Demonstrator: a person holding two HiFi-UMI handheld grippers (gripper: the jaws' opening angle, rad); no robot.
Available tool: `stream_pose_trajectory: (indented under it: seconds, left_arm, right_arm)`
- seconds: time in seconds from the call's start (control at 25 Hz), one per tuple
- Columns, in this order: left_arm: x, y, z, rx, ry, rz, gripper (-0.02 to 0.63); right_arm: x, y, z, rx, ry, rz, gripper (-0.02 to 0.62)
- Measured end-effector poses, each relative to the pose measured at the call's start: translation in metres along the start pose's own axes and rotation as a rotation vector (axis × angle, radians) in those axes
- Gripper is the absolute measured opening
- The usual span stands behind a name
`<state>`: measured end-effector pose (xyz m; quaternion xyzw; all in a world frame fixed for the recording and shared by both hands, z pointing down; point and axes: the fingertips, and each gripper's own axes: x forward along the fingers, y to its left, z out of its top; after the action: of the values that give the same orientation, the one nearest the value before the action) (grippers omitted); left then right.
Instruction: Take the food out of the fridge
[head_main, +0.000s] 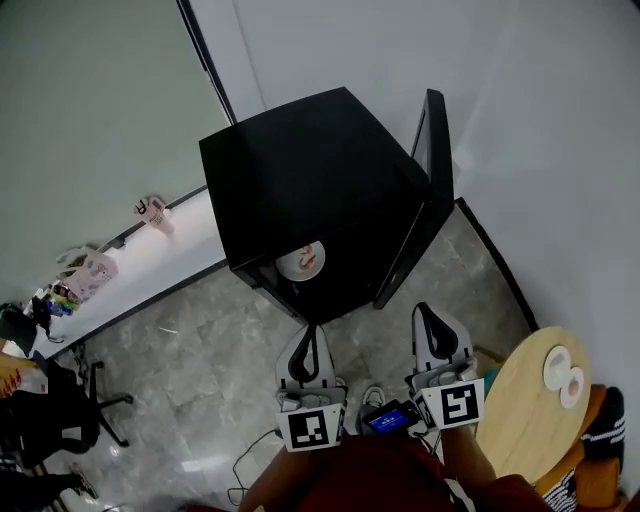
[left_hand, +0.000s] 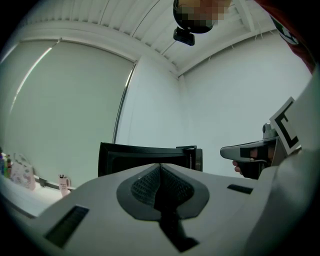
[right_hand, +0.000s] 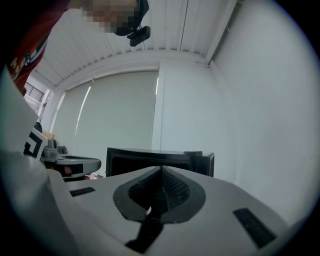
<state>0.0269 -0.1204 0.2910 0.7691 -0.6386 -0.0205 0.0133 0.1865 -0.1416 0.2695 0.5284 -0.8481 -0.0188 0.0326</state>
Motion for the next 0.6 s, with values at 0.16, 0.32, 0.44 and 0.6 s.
stream_pose_trajectory:
  seconds: [0.16,0.32,0.44,0.6]
  left_arm:
    - [-0.011,-0.008,0.000,0.008,-0.010,0.088,0.012]
    - [-0.023,-0.010,0.000,-0.017,-0.022,0.183,0.014]
    - [-0.034,-0.002,0.002,-0.021,-0.029,0.242,0.012]
    - [-0.047,0.008,0.003,0.044,-0.017,0.266,0.012]
  right_arm:
    - [-0.003,-0.003,-0.001,-0.010,-0.013,0.086,0.023]
    - [-0.008,-0.003,-0.008,-0.020,-0.001,0.152,0.023]
    - [-0.008,0.004,-0.010,-0.042,0.013,0.187,0.023]
    - [-0.010,0.013,-0.011,-0.052,0.015,0.217,0.021]
